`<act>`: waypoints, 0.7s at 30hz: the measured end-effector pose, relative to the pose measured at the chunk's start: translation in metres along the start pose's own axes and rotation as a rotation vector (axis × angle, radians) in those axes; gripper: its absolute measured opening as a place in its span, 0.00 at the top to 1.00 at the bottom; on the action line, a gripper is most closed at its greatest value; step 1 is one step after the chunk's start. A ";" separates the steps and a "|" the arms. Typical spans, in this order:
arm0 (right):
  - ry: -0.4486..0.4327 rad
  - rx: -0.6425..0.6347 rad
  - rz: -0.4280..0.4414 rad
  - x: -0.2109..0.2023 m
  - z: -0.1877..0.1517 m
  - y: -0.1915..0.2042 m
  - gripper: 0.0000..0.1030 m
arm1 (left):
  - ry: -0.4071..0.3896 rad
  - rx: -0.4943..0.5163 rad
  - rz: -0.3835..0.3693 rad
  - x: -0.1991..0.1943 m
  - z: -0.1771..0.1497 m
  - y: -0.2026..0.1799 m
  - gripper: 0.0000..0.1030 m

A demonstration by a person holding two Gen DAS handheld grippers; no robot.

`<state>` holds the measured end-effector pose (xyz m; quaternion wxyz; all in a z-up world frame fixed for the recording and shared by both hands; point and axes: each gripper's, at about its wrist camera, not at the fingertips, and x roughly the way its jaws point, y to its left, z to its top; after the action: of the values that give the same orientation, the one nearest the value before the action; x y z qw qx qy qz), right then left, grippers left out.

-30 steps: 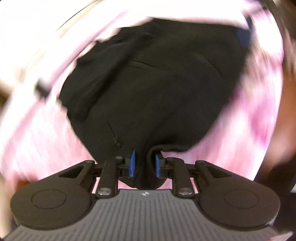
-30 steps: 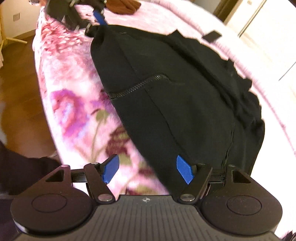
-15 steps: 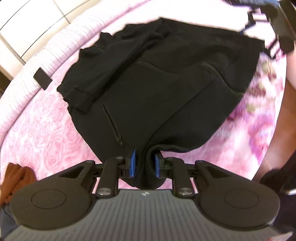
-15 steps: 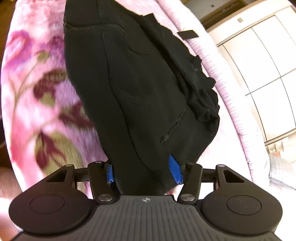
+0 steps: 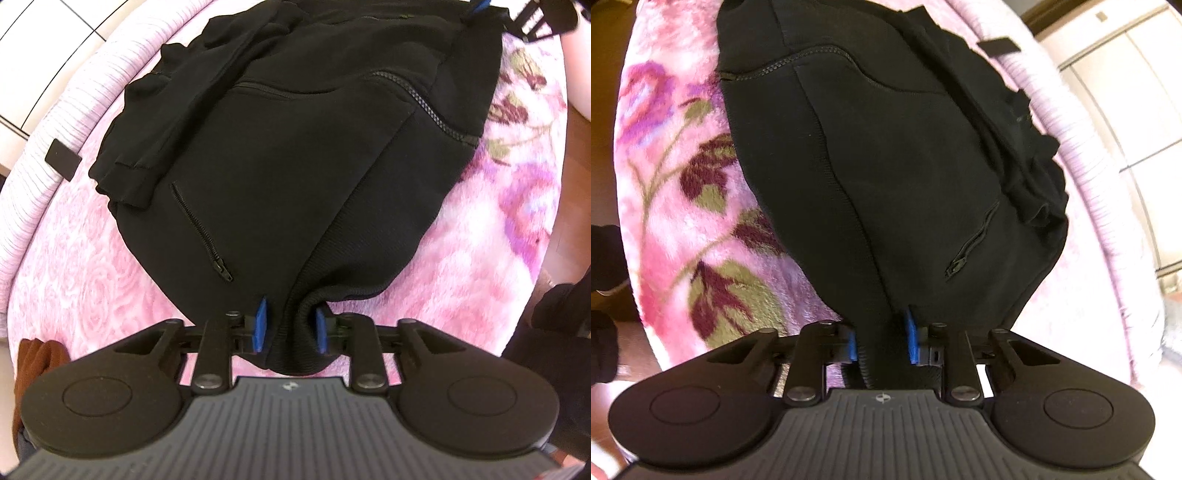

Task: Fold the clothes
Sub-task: 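Lift the hem with both grippers toward the collar, then carry the hem over the jacket toward the collar with both grippers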

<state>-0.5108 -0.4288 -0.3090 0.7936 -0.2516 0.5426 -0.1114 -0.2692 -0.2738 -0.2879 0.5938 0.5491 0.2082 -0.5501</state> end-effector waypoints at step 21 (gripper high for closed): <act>0.000 0.004 0.119 -0.054 0.013 -0.036 0.97 | -0.049 0.264 -0.009 -0.046 -0.003 0.001 0.89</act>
<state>-0.5165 -0.4310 -0.2430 0.7994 -0.2172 0.5563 -0.0653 -0.2812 -0.2521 -0.2496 0.5188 0.6081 0.1218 -0.5884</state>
